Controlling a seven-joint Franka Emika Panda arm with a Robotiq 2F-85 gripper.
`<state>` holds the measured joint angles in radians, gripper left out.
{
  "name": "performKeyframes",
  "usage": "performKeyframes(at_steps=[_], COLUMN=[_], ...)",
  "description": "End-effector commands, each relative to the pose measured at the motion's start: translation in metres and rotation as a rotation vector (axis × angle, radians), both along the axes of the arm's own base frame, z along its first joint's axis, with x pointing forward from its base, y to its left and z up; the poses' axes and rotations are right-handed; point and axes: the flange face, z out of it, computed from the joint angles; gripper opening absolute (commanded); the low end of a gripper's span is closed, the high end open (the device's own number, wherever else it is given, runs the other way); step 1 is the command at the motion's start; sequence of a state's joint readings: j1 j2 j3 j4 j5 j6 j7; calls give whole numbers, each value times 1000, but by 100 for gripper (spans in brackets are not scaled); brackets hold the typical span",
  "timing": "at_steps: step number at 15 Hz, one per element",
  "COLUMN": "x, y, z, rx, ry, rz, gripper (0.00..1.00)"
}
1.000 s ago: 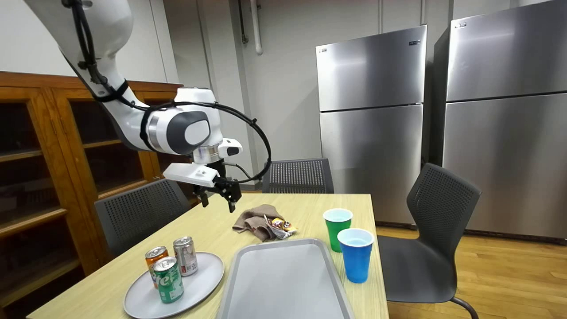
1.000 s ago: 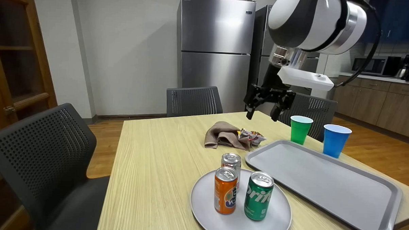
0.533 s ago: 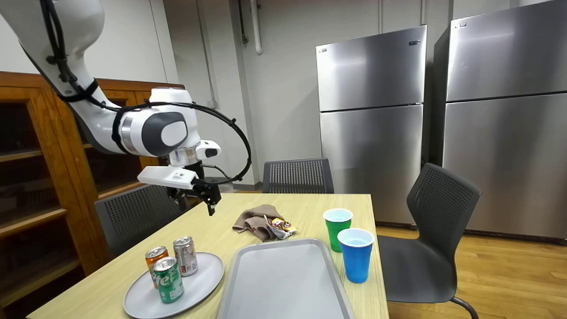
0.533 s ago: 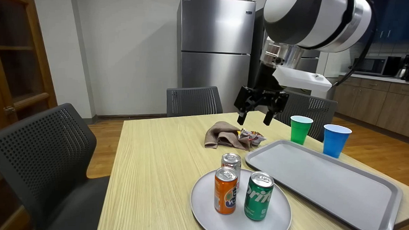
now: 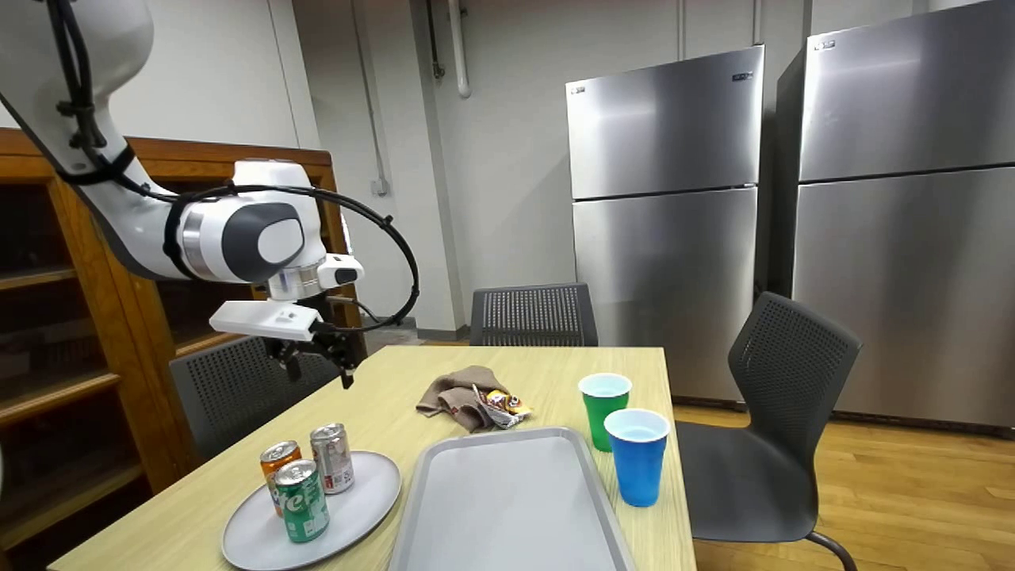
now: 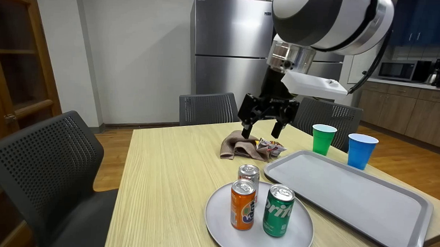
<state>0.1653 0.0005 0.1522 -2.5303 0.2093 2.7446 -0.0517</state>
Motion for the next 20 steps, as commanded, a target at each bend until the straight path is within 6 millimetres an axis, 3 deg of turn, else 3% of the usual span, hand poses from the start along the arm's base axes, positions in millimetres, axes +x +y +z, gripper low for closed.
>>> performKeyframes(at_steps=[1,20], x=[-7,12], y=[14,21], z=[1,-60], rx=[-2,-70], ry=[-11,18], rz=[-14,-80], gripper=[100,100])
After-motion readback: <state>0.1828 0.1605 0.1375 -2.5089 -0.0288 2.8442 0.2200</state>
